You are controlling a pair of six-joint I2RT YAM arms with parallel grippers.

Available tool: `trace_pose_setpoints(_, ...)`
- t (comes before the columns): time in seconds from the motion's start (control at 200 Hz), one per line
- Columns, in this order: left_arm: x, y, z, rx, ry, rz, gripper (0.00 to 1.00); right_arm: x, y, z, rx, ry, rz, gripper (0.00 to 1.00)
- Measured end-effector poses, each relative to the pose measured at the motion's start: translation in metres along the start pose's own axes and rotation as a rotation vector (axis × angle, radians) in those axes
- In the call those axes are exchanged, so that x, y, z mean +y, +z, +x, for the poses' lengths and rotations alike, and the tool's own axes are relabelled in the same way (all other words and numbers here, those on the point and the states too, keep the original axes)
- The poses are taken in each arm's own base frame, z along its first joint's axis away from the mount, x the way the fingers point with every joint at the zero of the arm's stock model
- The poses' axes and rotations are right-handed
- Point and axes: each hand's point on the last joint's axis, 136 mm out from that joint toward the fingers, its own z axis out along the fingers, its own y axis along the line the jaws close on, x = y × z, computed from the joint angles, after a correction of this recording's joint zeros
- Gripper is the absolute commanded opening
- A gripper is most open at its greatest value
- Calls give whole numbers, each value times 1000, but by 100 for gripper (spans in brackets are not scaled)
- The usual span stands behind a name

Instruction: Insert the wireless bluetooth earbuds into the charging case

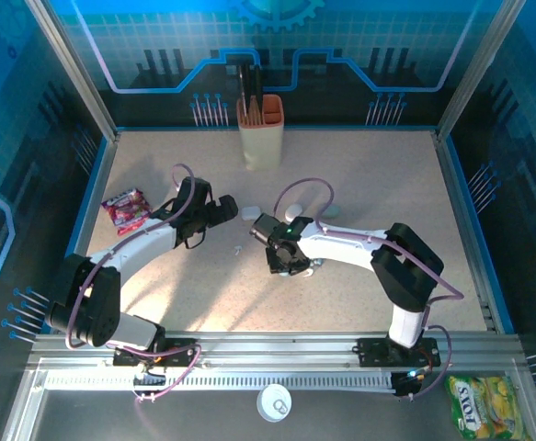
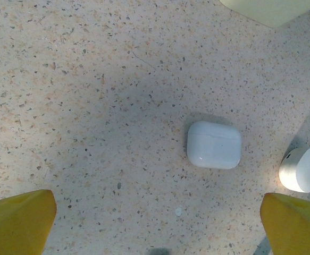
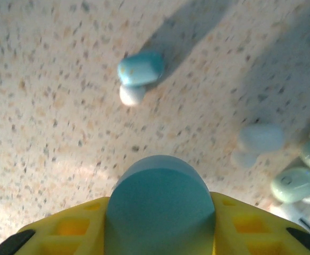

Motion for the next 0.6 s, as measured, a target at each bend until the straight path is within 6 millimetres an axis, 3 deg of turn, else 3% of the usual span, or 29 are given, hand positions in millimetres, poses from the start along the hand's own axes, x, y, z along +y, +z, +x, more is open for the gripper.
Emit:
trace_pose_setpoints(0.255,2,-11,13,10,29,7,99,7,8,18,52,12,-1,48)
trace_pose_setpoints(0.455,6,-23,21,5,40,4,99,11,8,16,39,9,-20,65)
trace_pose_setpoints(0.6,-3,-35,28,-2,61,28,99,9,-9,12,-8,2,-58,69)
